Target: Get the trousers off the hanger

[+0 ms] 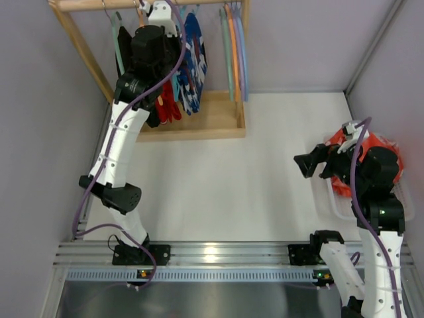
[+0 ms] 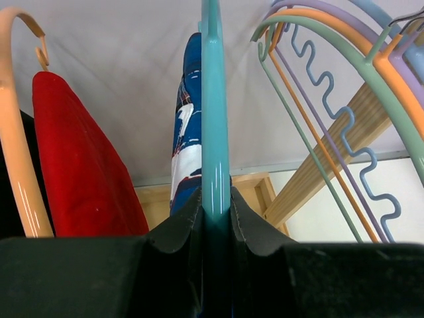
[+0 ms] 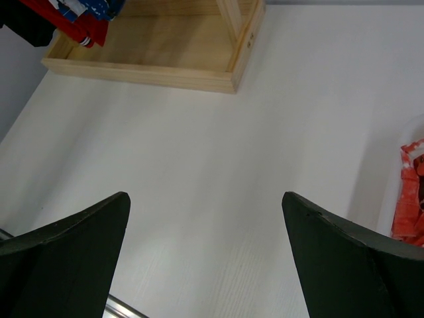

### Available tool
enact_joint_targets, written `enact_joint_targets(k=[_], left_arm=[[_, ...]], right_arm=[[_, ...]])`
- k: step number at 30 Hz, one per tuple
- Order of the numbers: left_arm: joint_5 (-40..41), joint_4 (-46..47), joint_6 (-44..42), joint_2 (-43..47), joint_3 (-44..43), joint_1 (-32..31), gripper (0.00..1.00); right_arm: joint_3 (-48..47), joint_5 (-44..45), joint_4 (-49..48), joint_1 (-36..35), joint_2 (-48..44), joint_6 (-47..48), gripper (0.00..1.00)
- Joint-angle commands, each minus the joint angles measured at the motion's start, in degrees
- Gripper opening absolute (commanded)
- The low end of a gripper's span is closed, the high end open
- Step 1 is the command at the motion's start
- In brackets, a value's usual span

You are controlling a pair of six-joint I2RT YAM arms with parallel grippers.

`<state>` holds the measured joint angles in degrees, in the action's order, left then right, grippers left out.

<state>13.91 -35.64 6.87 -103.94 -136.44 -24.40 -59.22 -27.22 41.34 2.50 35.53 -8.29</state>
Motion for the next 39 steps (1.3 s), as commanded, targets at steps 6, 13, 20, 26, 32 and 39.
enact_joint_targets(k=[6,13,20,26,32,39], left_arm=[[-3.45,14.72,6.22,16.73,7.14,-0.12,0.0],[-5.73,14.54,8.68,24.04,17.95,-0.21,0.0],[-8.55,13.32,11.49,30.89,25.25,-0.21,0.0],[-11.8,12.0,14.65,36.52,32.28,-0.12,0.0],[-17.07,11.82,19.4,40.04,38.18,0.75,0.0],[-19.45,11.82,22.13,41.1,39.06,2.08,0.0]], right_arm=[[-3.97,-5.2,-2.67,0.84,3.76,1.61,0.99],[-7.13,-7.93,-6.27,0.75,6.91,1.88,0.99],[-10.21,-11.09,-11.79,0.05,8.42,0.3,0.99],[-11.62,-7.25,-16.72,-5.83,9.91,-1.11,1.0],[-12.15,8.13,-21.12,-26.02,12.54,3.63,0.99],[-14.51,16.83,-26.31,-39.14,22.28,7.75,0.99]])
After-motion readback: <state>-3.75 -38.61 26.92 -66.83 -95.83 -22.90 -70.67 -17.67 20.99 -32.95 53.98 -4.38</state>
